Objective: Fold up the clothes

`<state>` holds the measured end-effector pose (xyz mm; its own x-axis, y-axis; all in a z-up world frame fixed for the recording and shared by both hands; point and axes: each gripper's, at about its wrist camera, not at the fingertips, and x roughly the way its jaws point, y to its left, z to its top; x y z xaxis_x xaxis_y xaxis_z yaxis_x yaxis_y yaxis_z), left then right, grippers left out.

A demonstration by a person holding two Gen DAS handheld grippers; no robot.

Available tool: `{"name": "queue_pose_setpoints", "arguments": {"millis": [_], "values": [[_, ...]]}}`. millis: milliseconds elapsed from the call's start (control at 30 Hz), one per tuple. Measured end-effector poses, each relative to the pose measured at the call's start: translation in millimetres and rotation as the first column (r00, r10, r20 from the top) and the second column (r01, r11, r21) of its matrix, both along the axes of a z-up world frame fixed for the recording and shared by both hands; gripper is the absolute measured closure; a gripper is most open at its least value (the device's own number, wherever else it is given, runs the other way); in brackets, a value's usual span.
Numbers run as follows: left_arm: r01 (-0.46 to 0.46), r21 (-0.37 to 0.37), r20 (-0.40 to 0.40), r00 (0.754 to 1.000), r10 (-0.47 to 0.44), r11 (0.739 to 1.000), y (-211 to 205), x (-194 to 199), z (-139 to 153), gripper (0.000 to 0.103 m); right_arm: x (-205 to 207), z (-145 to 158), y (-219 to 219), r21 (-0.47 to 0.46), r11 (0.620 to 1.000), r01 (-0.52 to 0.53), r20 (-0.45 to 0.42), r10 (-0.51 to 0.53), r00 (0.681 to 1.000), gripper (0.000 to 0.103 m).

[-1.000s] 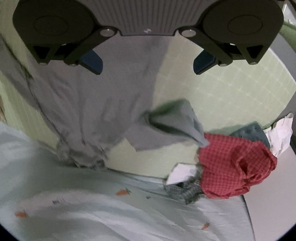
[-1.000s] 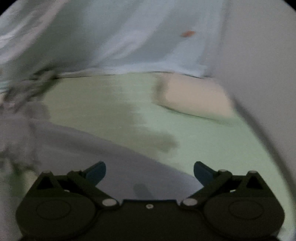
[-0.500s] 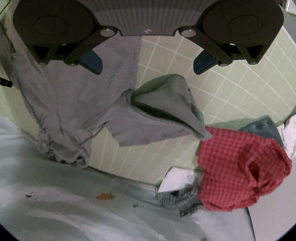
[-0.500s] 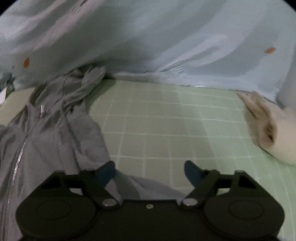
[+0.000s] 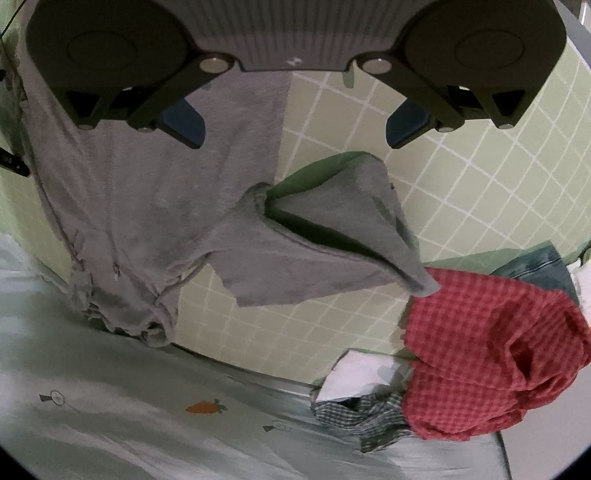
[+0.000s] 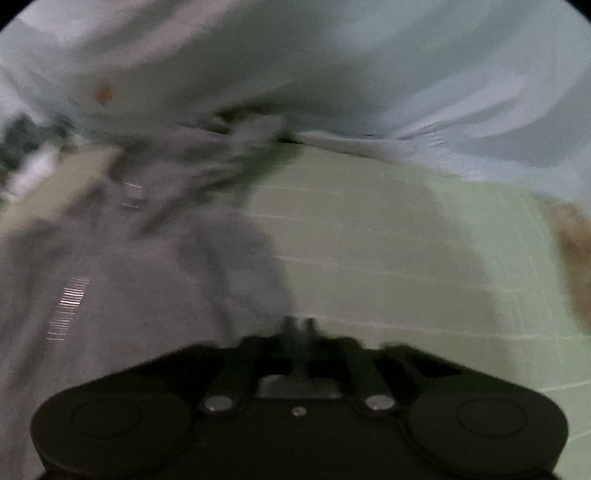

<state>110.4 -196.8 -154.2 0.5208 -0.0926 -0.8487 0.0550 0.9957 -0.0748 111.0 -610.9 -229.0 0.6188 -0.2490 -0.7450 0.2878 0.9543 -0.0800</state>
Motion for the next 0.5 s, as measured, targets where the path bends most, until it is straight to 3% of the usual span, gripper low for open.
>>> {"name": "queue_pose_setpoints", "arguments": {"millis": [267,333,400,467,500], "values": [[-0.068,-0.003,0.053,0.996,0.068,0.998,22,7,8,0.000,11,0,-30,-0.110,0.975,0.195,-0.057,-0.202,0.978,0.101],[-0.100,-0.003,0.067,0.993,0.100,0.995,31,10,8,0.000,7,1,-28,-0.146,0.963,0.227,-0.075,-0.239,0.968,0.086],[-0.139,-0.005,0.070,0.988,0.139,0.990,40,17,6,0.000,-4,5,-23,-0.148,0.957,0.249,-0.068,-0.261,0.963,0.029],[-0.171,-0.008,0.070,0.983,0.172,0.985,50,26,3,0.000,-17,12,-11,-0.137,0.954,0.266,-0.042,-0.274,0.961,0.015],[-0.186,-0.010,0.071,0.980,0.186,0.982,54,31,1,0.001,-25,14,-4,-0.132,0.955,0.265,-0.035,-0.272,0.962,0.015]]}}
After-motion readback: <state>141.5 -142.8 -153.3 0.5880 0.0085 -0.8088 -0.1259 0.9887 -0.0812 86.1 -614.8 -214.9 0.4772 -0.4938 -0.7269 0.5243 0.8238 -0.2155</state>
